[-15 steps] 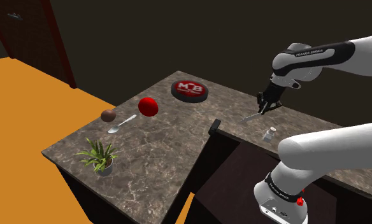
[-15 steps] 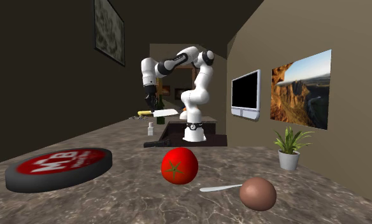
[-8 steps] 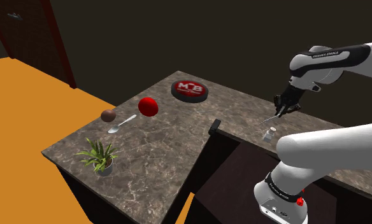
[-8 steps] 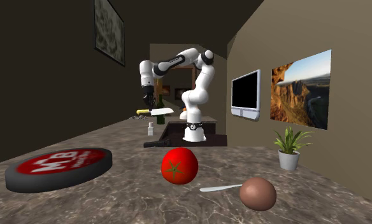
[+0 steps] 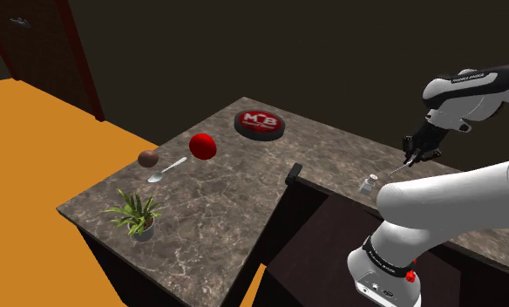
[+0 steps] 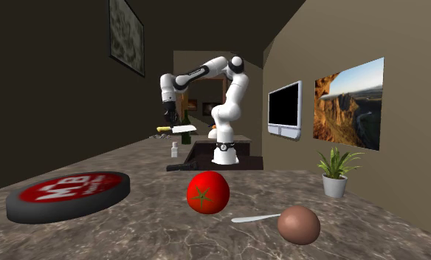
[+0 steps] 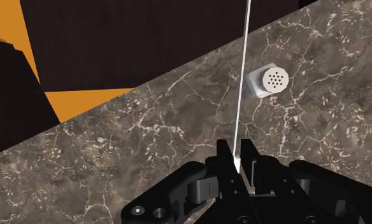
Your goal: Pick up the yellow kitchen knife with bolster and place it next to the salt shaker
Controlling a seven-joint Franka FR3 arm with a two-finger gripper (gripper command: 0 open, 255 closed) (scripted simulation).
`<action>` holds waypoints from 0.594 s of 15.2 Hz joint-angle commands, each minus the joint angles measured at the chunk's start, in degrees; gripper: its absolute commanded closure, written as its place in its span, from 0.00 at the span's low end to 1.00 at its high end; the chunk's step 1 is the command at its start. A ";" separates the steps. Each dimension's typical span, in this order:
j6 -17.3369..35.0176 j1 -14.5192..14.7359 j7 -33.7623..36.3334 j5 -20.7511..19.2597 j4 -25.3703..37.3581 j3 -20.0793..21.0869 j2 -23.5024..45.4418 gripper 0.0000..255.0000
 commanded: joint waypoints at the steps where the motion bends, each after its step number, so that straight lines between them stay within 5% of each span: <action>1: 0.05 -0.65 -3.14 -0.76 1.99 -2.55 1.83 1.00; 9: 3.05 -0.99 -11.56 -0.98 6.41 -10.08 8.75 1.00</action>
